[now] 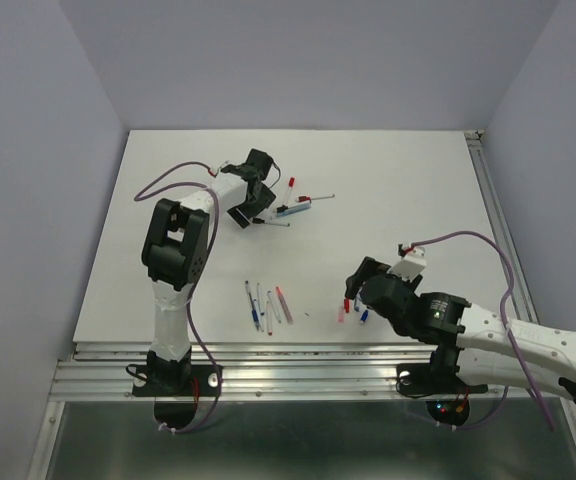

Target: Open the pen caps

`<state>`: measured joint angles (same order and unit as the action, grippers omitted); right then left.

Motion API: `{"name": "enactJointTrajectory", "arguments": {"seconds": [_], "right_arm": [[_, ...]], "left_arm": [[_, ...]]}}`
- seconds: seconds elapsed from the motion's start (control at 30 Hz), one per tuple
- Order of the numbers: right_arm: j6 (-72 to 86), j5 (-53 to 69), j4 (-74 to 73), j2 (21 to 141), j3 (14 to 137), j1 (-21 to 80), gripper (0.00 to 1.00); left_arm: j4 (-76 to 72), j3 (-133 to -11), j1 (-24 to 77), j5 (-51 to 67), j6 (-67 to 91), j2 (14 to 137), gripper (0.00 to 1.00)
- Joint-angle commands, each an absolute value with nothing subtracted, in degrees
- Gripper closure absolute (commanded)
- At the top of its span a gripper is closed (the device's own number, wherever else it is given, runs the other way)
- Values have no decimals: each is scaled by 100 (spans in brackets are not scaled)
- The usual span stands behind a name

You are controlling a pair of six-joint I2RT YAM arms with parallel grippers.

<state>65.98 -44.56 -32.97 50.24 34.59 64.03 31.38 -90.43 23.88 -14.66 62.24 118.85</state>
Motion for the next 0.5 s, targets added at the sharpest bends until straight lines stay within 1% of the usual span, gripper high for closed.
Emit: {"name": "enactJointTrajectory", "arguments": {"seconds": [0.0,0.07,0.17,0.3,0.4,0.47], "right_arm": [[6521,-4702,-3182,4878,3366,6372,0],[6521,-4728,-3138,4834,3331,6363,0],[6556,-4755,-3111,4764,3261,6363,0],[6574,-4772,-3103,4737,3208,6363,0],[6644,-4816,-3146,4729,3199,6363,0],[6810,-4878,-3225,4711,3190,6363,0]], "left_arm": [[3392,-9351,2355,-1608,6460,11979,23],[3428,-9334,2355,-1582,6486,12023,24],[3454,-9264,2355,-1556,6548,12076,29],[3454,-9185,2382,-1556,6671,12093,32],[3480,-9255,2426,-1538,6680,12172,40],[3515,-9299,2461,-1564,6715,12234,41]]}}
